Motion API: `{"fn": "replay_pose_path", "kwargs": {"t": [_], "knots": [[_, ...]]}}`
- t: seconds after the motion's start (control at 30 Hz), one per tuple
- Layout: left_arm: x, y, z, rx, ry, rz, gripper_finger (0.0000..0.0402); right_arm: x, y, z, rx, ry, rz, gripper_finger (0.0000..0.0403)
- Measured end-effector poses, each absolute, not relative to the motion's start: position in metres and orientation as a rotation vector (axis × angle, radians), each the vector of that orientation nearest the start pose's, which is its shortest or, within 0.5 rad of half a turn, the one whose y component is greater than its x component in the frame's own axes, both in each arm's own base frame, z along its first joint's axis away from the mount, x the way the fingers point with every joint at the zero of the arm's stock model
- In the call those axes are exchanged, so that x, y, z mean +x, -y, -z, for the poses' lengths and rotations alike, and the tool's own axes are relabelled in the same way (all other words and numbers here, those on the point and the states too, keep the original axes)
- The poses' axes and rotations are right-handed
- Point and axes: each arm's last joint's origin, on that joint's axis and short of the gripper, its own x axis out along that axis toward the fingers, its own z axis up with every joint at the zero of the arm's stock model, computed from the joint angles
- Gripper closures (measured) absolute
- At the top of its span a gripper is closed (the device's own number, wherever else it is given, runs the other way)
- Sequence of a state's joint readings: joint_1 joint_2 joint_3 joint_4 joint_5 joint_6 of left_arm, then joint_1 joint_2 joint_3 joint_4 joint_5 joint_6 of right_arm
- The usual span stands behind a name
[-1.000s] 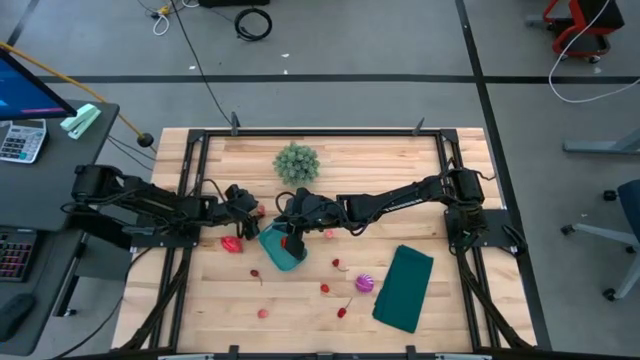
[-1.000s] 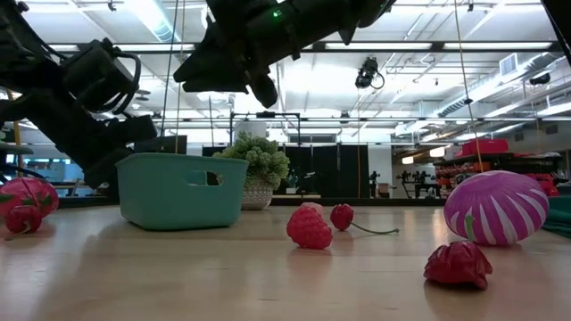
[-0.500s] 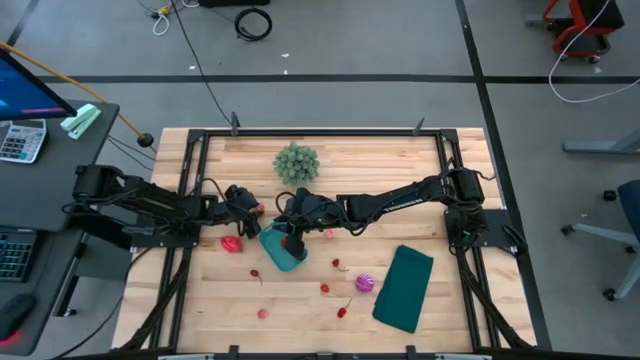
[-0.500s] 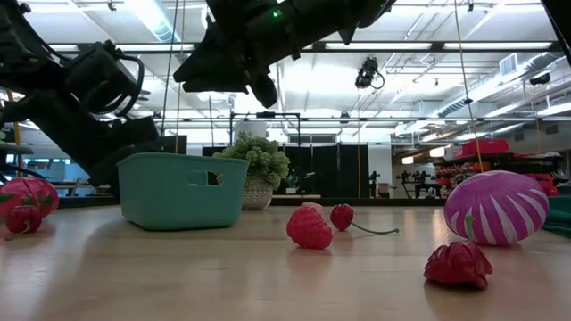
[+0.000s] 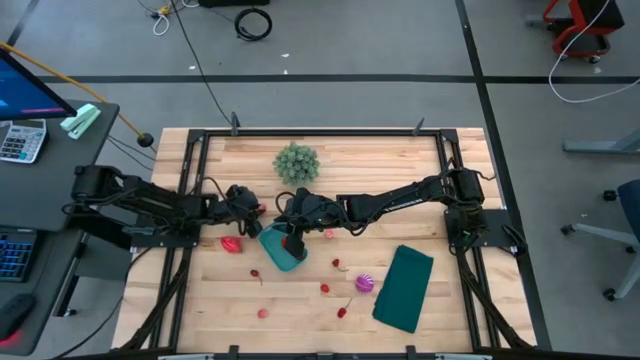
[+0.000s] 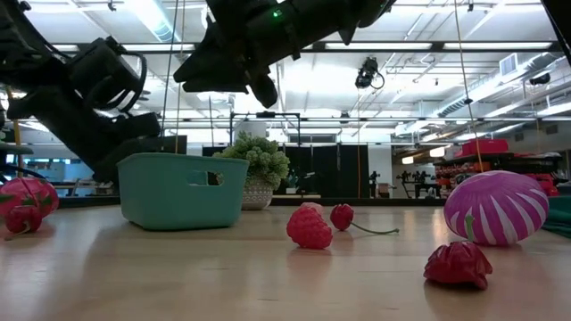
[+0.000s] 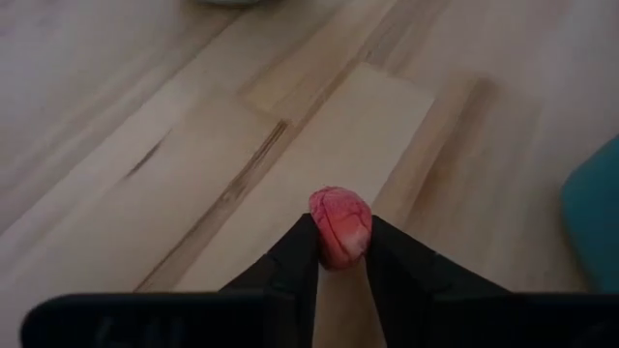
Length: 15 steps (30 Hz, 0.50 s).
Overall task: Pick and placing Produce into tupperware
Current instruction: Put the pink peach into the green bin
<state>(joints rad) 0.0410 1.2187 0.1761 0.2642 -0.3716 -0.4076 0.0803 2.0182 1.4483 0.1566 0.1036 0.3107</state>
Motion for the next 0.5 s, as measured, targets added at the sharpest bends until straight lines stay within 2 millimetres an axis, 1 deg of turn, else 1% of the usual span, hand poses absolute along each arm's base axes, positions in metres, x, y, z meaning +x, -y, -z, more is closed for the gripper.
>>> {"fn": "replay_pose_path", "kwargs": {"t": [0.13,0.27,0.37,0.5], "knots": [[0.178,-0.017,-0.115,-0.254,-0.702,-0.531,0.0318,0.46,-0.034,-0.221,0.268,-0.408,0.087,0.03],[0.184,-0.018,-0.129,-0.236,-0.779,-0.542,0.0324,0.46,-0.034,-0.22,0.268,-0.414,0.088,0.03],[0.19,-0.018,-0.141,-0.227,-0.821,-0.546,0.0322,0.46,-0.034,-0.22,0.267,-0.417,0.089,0.03],[0.2,-0.014,-0.158,-0.233,-0.8,-0.512,0.0317,0.459,-0.034,-0.22,0.267,-0.42,0.089,0.03]]}}
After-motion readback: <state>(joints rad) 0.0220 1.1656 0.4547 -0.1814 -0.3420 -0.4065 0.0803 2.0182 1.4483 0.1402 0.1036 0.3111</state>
